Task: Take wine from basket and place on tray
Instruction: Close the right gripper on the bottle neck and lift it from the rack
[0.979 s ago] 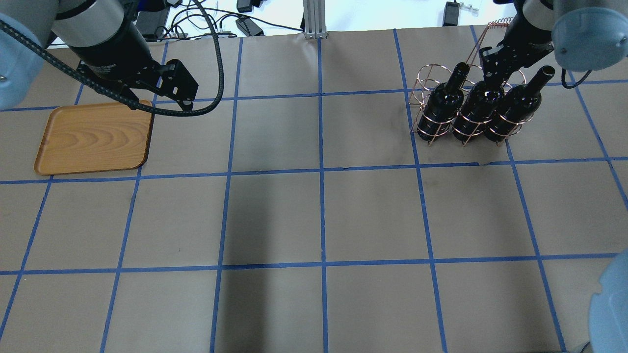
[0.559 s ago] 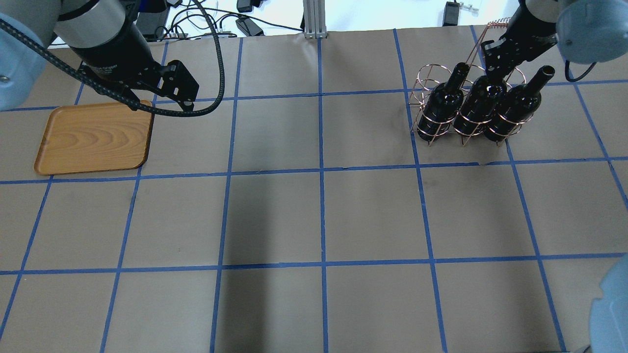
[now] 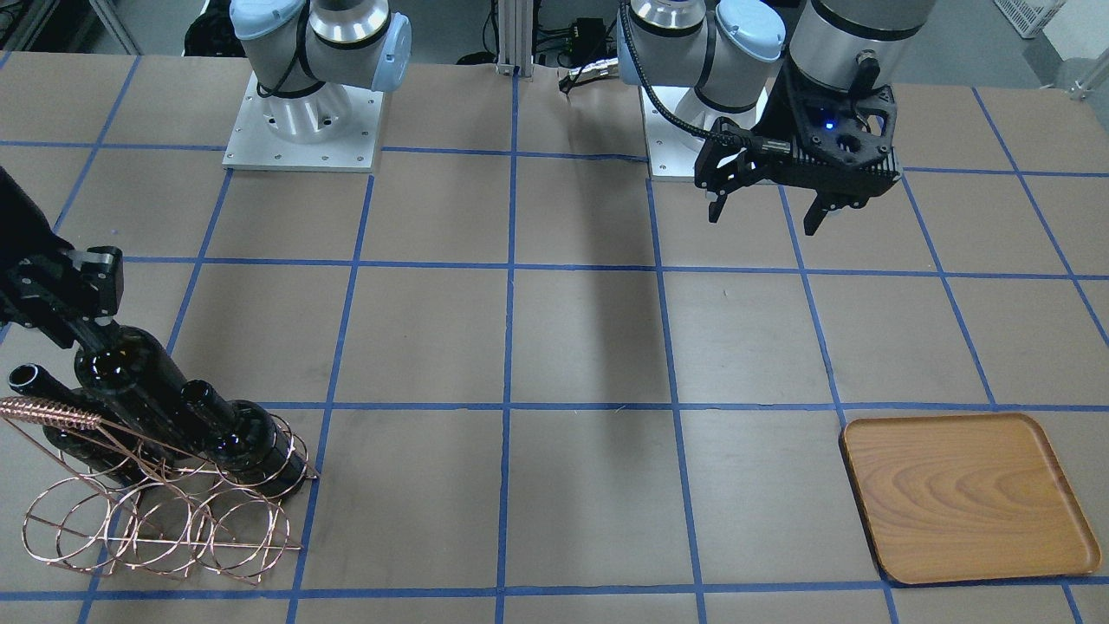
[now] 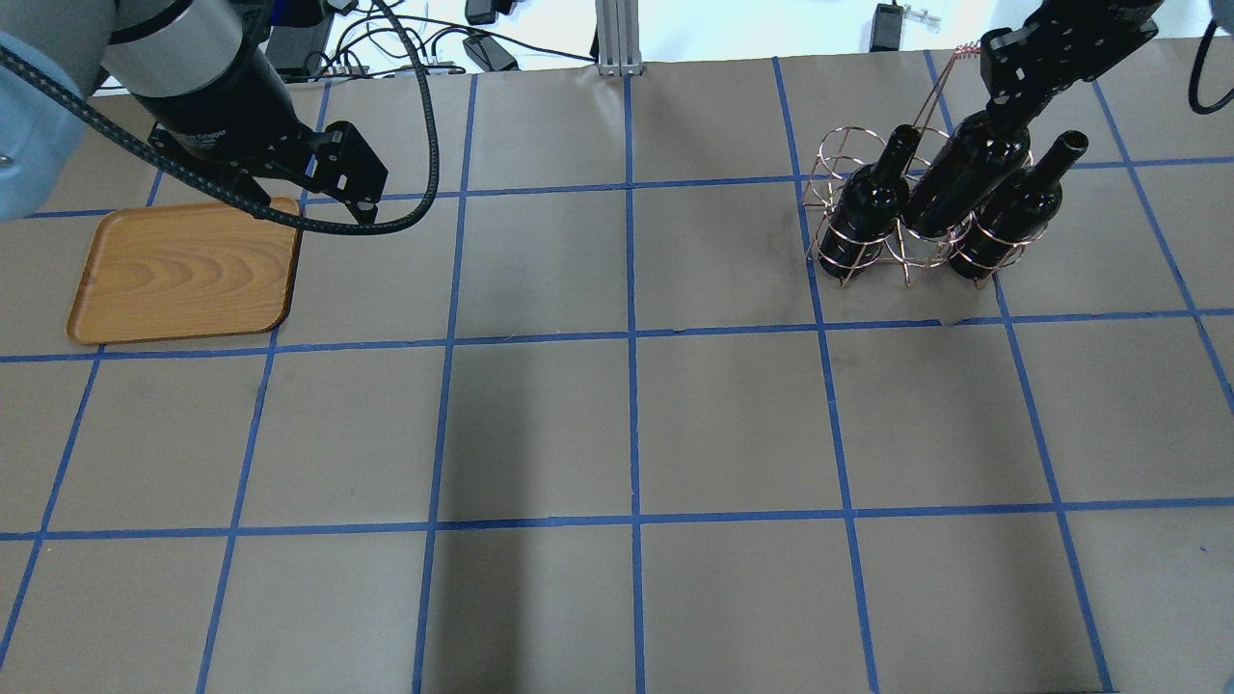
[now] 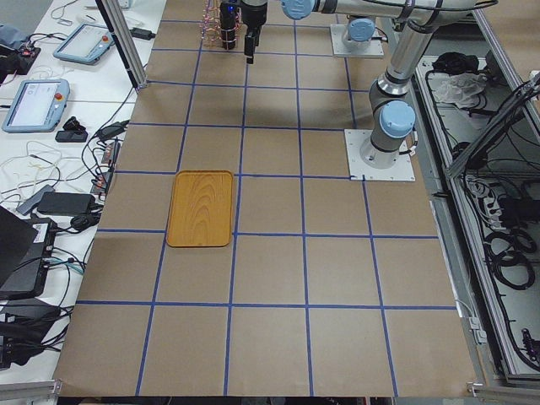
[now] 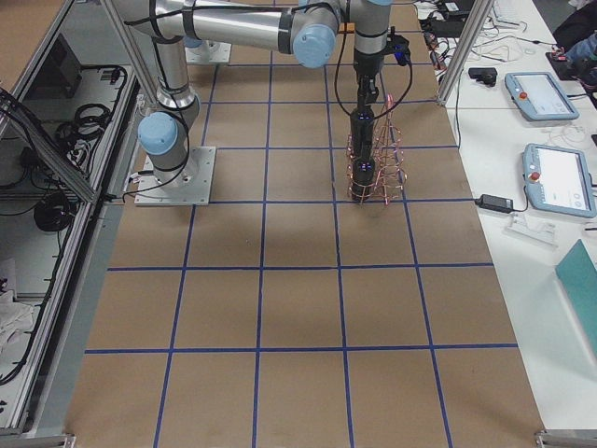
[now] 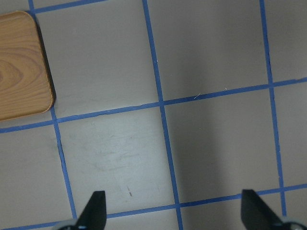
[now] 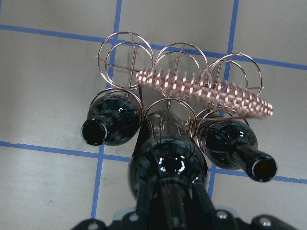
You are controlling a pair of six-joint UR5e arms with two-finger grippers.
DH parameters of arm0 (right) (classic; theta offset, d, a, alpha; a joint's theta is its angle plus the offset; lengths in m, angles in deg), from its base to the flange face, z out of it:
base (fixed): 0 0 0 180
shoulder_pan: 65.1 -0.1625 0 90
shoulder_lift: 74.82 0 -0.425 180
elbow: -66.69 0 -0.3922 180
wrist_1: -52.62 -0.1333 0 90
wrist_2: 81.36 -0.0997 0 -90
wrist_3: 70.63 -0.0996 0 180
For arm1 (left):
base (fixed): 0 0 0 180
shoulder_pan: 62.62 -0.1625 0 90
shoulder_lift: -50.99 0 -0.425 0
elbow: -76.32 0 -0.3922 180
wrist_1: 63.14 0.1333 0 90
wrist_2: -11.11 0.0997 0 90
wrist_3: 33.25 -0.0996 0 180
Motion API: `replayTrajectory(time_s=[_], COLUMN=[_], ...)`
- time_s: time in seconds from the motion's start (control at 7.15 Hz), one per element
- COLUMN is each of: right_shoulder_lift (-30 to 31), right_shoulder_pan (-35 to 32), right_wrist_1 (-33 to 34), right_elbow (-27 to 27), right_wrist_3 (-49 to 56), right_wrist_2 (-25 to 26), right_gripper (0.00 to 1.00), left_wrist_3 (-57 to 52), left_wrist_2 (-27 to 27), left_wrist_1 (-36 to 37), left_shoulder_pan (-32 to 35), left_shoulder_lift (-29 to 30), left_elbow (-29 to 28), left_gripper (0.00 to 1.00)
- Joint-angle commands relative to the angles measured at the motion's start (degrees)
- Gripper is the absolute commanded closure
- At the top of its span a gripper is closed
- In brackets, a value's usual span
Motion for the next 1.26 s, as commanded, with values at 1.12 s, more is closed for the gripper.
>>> replayTrajectory(time_s=[1.12], right_shoulder_lift=[0.3], right_shoulder_pan=[-26.5], right_wrist_1=[-2.3], right_elbow=[0.5], right_wrist_3=[-37.4], right_wrist_2=[-0.9], right_gripper=[1.0], left_wrist_3=[-1.2], left_wrist_2=[-0.1], left_wrist_1=[-0.4], left_shoulder_pan=[-1.9], left_shoulder_lift=[-0.5], left_elbow=[0.4], left_gripper=[0.0])
